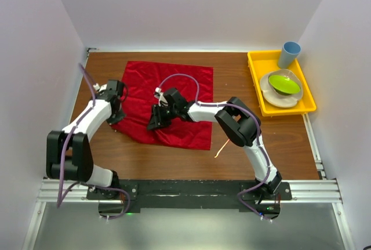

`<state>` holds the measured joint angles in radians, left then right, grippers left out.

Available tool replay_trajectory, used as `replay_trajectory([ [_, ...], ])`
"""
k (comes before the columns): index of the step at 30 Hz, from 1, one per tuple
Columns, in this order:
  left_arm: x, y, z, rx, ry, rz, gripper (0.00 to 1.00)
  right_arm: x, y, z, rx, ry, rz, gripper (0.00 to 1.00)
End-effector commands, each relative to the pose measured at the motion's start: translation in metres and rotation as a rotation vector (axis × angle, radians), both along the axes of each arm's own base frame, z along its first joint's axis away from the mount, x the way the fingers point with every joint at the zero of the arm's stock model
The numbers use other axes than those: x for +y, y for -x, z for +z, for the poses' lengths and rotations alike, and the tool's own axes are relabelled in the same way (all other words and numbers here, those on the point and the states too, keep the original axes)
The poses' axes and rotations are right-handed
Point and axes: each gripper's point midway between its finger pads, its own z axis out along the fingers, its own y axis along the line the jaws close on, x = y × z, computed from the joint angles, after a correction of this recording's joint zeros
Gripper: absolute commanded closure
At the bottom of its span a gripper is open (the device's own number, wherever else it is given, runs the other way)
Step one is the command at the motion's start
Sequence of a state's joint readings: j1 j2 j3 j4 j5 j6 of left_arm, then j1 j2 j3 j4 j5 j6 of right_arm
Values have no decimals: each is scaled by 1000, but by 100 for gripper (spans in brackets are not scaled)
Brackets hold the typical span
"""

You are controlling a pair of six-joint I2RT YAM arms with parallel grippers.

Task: Fold the napkin, place the utensils inside, and roll it up
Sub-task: Flatten the napkin out

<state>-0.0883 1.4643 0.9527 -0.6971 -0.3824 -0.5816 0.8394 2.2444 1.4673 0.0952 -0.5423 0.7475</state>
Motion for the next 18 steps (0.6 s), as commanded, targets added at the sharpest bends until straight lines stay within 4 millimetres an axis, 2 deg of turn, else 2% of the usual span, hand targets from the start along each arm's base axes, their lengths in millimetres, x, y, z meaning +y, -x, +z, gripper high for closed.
replay_trajectory([
  [1,16,58,-5,6,40,286,100,-8,-2,7,1,28,-18,59],
  [3,17,79,-14,3,70,380,99,-8,-2,12,-5,22,-20,59],
  [4,19,82,-6,-44,74,405,94,-6,0,16,-6,11,-8,59],
  [5,21,83,1,-79,77,448,86,-5,2,19,-6,5,0,59],
  [6,25,82,9,-108,64,459,67,-3,3,26,-12,-7,12,58],
  [7,28,79,23,-156,56,449,61,-2,7,31,-9,-12,29,56],
  [8,31,69,41,-209,45,437,57,0,11,36,-17,-14,44,54],
  [9,37,62,55,-258,19,432,49,4,9,55,-60,-44,59,48],
  [11,39,45,77,-309,5,367,46,0,17,63,-60,-14,78,43],
  [12,36,29,80,-335,18,329,40,0,15,81,-107,-28,90,39],
  [13,33,20,82,-324,14,249,40,-7,18,80,-97,12,93,35],
  [15,5,-17,77,-336,130,89,42,-18,9,89,-183,76,85,30],
  [16,-5,-28,73,-327,155,1,43,-33,10,92,-195,144,73,26],
  [17,-20,-46,74,-357,226,-60,45,-48,-5,88,-274,236,18,24],
  [18,-26,-54,56,-306,250,-81,46,-59,-11,86,-299,292,-14,23],
])
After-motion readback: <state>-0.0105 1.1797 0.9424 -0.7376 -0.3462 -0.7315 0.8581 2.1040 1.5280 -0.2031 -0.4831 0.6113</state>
